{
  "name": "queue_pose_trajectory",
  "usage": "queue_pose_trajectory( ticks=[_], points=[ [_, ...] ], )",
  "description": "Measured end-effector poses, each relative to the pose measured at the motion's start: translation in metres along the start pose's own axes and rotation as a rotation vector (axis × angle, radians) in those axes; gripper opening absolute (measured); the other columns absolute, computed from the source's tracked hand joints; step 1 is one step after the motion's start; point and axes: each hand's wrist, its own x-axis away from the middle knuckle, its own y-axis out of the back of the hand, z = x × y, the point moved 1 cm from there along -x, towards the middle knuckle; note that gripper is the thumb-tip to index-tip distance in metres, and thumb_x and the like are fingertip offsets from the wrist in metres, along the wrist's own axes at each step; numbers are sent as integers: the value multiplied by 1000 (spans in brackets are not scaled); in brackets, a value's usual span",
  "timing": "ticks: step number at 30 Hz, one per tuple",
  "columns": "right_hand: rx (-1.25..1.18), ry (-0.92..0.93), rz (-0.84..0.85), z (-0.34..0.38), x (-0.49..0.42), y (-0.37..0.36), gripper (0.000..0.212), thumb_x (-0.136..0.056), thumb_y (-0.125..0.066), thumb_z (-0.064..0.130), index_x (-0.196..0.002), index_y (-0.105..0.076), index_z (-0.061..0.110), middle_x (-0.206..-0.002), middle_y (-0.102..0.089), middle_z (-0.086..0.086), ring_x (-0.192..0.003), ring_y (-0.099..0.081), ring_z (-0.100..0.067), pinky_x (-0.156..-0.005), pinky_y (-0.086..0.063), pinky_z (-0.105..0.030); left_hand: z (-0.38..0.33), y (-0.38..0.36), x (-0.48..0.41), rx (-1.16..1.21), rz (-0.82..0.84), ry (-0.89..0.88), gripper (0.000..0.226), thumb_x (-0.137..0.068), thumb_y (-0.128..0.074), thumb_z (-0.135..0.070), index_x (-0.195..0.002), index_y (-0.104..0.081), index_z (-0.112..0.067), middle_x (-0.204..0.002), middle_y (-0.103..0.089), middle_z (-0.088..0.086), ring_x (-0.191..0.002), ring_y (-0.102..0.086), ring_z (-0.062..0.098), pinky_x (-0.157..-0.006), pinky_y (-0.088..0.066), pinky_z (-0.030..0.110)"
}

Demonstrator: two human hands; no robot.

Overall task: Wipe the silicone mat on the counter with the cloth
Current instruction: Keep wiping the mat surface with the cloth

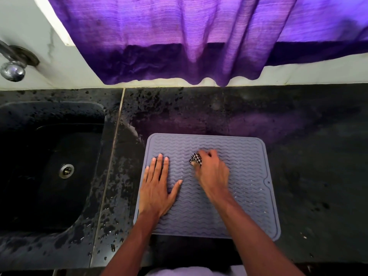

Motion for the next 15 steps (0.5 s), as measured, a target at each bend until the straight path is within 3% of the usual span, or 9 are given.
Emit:
queue_pose_trajectory(
  ticks=[9, 15],
  points=[
    [3, -101, -8, -67, 0, 27, 39, -89, -64, 41, -124, -59, 24, -116, -57, -2, -92, -63, -23, -70, -43, -30, 1, 1, 1, 0, 1, -4, 83, -99, -25, -68, -162, -15, -15, -170, -10, 4, -157, -9, 22, -126, -10, 39],
    [39, -214, -26, -114, -5, 48, 33, -83, -68, 46, -113, -65, 32, -110, -60, -2, -91, -64, -33, -77, -52, -42, -1, 4, 1, -14, 13, 4, 84, -99, -19, -70, -163, -13, -16, -171, -8, 3, -157, -6, 20, -127, -9, 39]
  ],
)
